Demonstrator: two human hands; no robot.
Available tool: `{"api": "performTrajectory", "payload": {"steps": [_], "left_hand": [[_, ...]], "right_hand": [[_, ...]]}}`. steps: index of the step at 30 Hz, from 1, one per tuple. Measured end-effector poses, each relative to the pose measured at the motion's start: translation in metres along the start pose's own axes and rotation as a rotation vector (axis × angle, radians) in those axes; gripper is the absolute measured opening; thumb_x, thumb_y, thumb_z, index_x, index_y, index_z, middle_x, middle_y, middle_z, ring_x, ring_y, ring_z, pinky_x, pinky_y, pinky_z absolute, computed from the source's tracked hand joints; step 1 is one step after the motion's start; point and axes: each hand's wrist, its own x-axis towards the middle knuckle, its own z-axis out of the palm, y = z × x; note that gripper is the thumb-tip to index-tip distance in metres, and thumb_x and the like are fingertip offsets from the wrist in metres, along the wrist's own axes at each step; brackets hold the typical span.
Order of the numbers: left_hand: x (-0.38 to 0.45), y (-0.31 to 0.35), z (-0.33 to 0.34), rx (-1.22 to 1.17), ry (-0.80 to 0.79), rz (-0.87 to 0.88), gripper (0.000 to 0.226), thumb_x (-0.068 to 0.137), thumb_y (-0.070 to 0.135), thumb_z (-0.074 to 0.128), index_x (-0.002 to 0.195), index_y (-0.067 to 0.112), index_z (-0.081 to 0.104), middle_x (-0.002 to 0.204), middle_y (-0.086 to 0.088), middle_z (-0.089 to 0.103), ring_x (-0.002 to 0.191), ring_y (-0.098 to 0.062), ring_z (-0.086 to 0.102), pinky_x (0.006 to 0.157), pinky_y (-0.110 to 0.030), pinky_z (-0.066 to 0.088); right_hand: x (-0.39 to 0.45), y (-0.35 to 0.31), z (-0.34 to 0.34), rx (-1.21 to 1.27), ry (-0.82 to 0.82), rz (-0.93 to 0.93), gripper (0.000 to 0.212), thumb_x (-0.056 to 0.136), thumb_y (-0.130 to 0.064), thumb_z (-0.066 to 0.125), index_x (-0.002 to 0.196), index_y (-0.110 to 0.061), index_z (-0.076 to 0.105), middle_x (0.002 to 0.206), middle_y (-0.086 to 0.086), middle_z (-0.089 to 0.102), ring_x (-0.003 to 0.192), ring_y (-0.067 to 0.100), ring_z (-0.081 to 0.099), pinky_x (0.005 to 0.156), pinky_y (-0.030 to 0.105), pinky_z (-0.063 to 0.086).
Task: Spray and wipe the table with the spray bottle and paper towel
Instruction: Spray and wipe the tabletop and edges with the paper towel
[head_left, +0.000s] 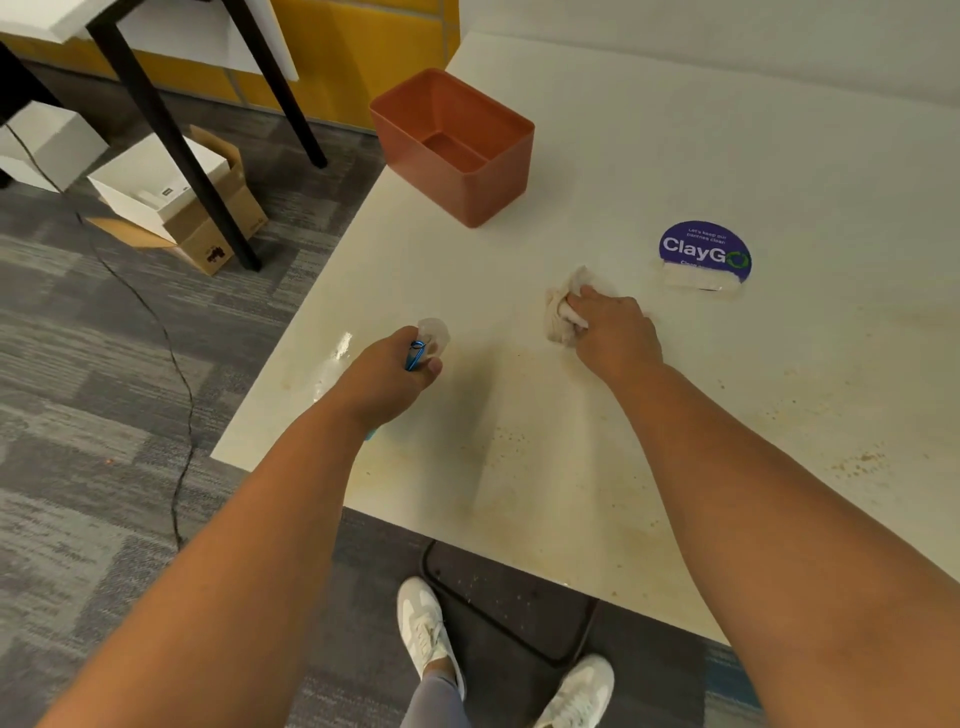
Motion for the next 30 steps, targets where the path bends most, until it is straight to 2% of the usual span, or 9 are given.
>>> {"api": "performTrajectory", "payload": {"steps": [4,9,14,18,22,25,28,29,30], "left_hand": [[-0.016,0.004,0.001,-0.001,0.054,-0.016,0.025,0.097,0.030,0.054,0.111,0.008,0.052,0.100,-0.015,0.063,0.092,-0.035,0.061,0.083,-0.047,0.050],[-0.033,0.002,0.000,-0.005,0.112,-0.076,0.025,0.097,0.034,0.053,0.111,0.013,0.050,0.099,-0.011,0.062,0.091,-0.032,0.063,0.086,-0.048,0.052],[-0.036,-0.014,-0.007,0.007,0.144,-0.093,0.027,0.098,0.036,0.052,0.107,0.011,0.051,0.099,-0.011,0.062,0.090,-0.033,0.062,0.085,-0.051,0.053],[-0.031,-0.031,-0.019,-0.039,0.158,-0.110,0.023,0.096,0.036,0.054,0.106,0.015,0.053,0.096,-0.005,0.063,0.089,-0.029,0.062,0.083,-0.048,0.054],[-0.028,-0.048,-0.030,-0.052,0.169,-0.114,0.023,0.096,0.034,0.055,0.102,0.012,0.052,0.088,-0.004,0.061,0.080,-0.025,0.060,0.070,-0.041,0.052],[-0.027,-0.059,-0.036,-0.059,0.184,-0.112,0.017,0.097,0.031,0.055,0.092,0.017,0.047,0.075,0.005,0.051,0.065,-0.012,0.049,0.057,-0.027,0.037],[-0.026,-0.069,-0.045,-0.066,0.191,-0.094,0.015,0.097,0.031,0.056,0.091,0.017,0.051,0.084,-0.001,0.054,0.073,-0.018,0.053,0.062,-0.029,0.040],[-0.026,-0.072,-0.049,-0.068,0.196,-0.092,0.015,0.096,0.031,0.056,0.093,0.016,0.053,0.089,-0.003,0.056,0.077,-0.021,0.056,0.065,-0.031,0.043],[-0.026,-0.074,-0.051,-0.069,0.200,-0.097,0.015,0.096,0.031,0.057,0.096,0.016,0.054,0.093,-0.005,0.057,0.080,-0.023,0.057,0.068,-0.033,0.044]], "right_hand": [[-0.007,-0.001,-0.001,0.019,-0.022,-0.034,0.031,0.091,-0.025,0.044,0.121,-0.027,0.052,0.125,-0.006,0.053,0.108,0.029,0.049,0.071,0.035,0.035],[-0.013,0.001,0.000,0.039,0.011,-0.089,0.026,0.089,-0.025,0.046,0.115,-0.027,0.053,0.114,-0.006,0.056,0.101,0.029,0.052,0.069,0.036,0.041],[-0.009,-0.002,0.007,0.050,0.030,-0.087,0.024,0.086,-0.024,0.049,0.109,-0.027,0.055,0.116,-0.005,0.056,0.098,0.029,0.054,0.066,0.033,0.044],[-0.007,-0.028,0.016,0.030,0.003,-0.089,0.041,0.088,-0.025,0.054,0.129,-0.028,0.049,0.140,-0.004,0.046,0.117,0.031,0.045,0.082,0.039,0.046],[-0.016,-0.084,0.024,0.131,-0.040,-0.220,0.050,0.088,-0.015,0.054,0.137,-0.026,0.044,0.144,-0.002,0.043,0.125,0.029,0.039,0.095,0.041,0.040],[-0.037,-0.107,0.039,0.299,0.013,-0.381,0.048,0.080,-0.005,0.060,0.125,-0.024,0.060,0.134,-0.006,0.055,0.115,0.026,0.048,0.095,0.040,0.042],[-0.039,-0.105,0.030,0.525,0.023,-0.512,0.031,0.073,0.007,0.055,0.087,-0.016,0.071,0.096,0.002,0.071,0.086,0.015,0.057,0.074,0.034,0.047],[-0.032,-0.103,0.024,0.594,0.059,-0.497,0.031,0.073,0.008,0.053,0.075,-0.019,0.067,0.084,0.000,0.069,0.079,0.012,0.059,0.067,0.034,0.046],[-0.023,-0.099,0.021,0.622,0.098,-0.430,0.032,0.075,0.006,0.054,0.075,-0.023,0.066,0.085,-0.002,0.068,0.082,0.011,0.061,0.067,0.032,0.047]]}}
